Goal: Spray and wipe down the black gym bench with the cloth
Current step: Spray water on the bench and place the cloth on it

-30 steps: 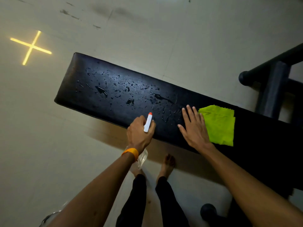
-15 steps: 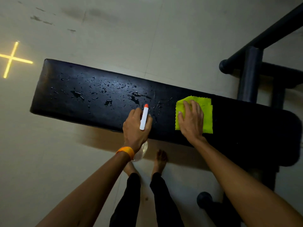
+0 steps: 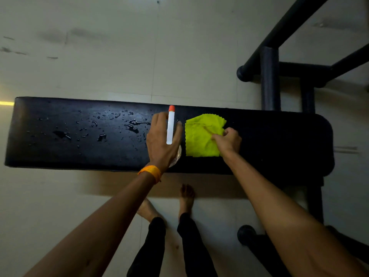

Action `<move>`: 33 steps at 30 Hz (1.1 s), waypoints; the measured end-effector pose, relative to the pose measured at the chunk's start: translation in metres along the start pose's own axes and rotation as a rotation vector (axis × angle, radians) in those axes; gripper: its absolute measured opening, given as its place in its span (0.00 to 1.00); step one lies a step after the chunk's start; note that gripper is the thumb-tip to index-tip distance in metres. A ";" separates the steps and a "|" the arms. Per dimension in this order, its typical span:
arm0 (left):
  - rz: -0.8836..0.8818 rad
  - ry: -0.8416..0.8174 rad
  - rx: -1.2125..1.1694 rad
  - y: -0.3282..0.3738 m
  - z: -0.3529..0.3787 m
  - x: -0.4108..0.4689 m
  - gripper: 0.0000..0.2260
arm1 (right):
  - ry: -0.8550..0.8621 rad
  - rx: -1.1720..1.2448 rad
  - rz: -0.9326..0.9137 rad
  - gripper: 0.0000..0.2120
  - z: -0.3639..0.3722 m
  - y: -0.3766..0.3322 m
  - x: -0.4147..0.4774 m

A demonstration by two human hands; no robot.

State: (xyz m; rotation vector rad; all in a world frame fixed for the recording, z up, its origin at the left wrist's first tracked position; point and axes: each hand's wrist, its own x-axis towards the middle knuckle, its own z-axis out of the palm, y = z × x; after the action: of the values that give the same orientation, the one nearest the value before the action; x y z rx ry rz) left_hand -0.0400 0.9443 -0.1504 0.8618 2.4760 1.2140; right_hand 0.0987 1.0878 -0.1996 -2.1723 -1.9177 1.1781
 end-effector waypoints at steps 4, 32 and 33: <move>0.071 -0.008 -0.003 0.024 0.018 0.017 0.10 | 0.061 0.136 -0.252 0.11 -0.029 -0.003 -0.011; -0.438 -0.410 -0.314 0.003 -0.026 -0.070 0.18 | -0.290 0.633 -0.058 0.06 0.019 -0.009 -0.126; -0.425 -0.382 -0.278 -0.005 -0.036 -0.070 0.19 | -0.338 0.654 -0.038 0.10 0.024 -0.015 -0.134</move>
State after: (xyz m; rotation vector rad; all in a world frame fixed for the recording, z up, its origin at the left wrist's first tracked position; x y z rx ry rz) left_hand -0.0027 0.8770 -0.1342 0.4146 1.9890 1.0852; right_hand 0.0785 0.9656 -0.1405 -1.6581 -1.3490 1.9184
